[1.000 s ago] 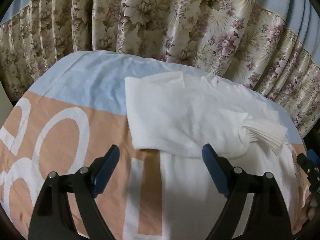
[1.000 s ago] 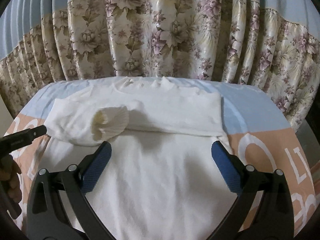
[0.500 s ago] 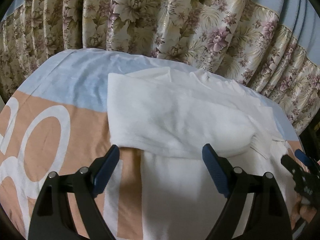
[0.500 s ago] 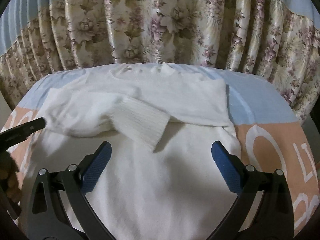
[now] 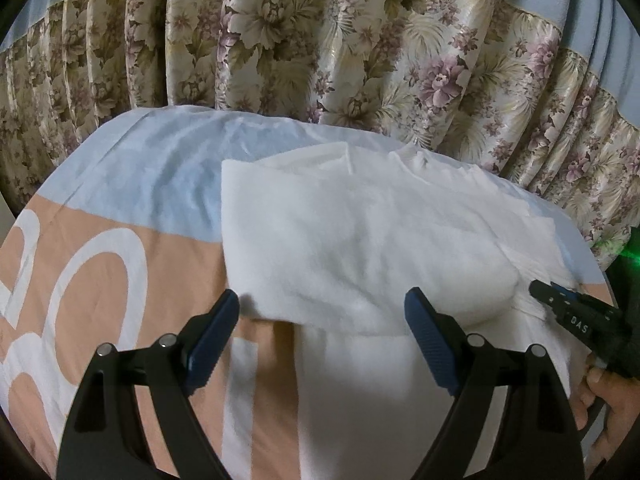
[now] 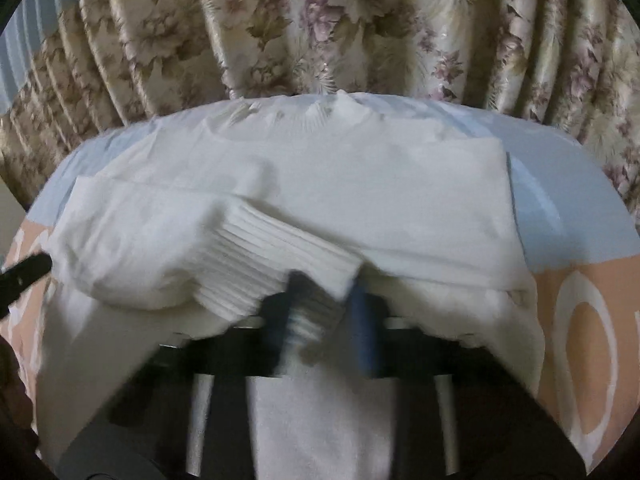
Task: Fold small clothes
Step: 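Reach the right gripper to the folded sleeve cuff and grasp it, then pull the cuff along the fold to straighten it, then open the right gripper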
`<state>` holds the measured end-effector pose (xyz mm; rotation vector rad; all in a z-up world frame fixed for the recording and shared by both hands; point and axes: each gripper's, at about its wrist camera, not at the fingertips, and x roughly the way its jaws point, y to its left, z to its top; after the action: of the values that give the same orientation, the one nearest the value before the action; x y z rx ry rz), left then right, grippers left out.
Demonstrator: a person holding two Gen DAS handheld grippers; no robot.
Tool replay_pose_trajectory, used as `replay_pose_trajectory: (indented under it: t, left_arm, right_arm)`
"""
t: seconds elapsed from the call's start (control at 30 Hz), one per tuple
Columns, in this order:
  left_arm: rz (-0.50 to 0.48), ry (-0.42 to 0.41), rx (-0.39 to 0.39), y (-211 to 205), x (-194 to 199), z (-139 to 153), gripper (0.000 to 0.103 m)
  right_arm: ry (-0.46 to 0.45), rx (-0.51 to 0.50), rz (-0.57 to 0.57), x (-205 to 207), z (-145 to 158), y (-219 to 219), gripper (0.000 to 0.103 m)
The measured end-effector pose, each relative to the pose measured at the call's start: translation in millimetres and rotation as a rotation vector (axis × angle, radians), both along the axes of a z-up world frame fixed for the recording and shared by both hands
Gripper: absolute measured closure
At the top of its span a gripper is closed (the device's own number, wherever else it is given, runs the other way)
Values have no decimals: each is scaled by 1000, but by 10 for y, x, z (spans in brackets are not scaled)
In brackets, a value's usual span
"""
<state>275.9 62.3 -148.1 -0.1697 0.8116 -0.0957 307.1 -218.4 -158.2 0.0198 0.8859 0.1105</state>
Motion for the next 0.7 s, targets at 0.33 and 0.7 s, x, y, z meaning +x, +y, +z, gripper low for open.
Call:
replay_pose_trajectory:
  t: [0.33, 0.7]
  left_arm:
    - [41, -19, 157, 128, 276, 80, 18]
    - [88, 14, 258, 115, 654, -9, 18]
  right_arm:
    - [-121, -182, -17, 231, 360, -272, 93]
    - [-16, -264, -99, 544, 154, -883, 92]
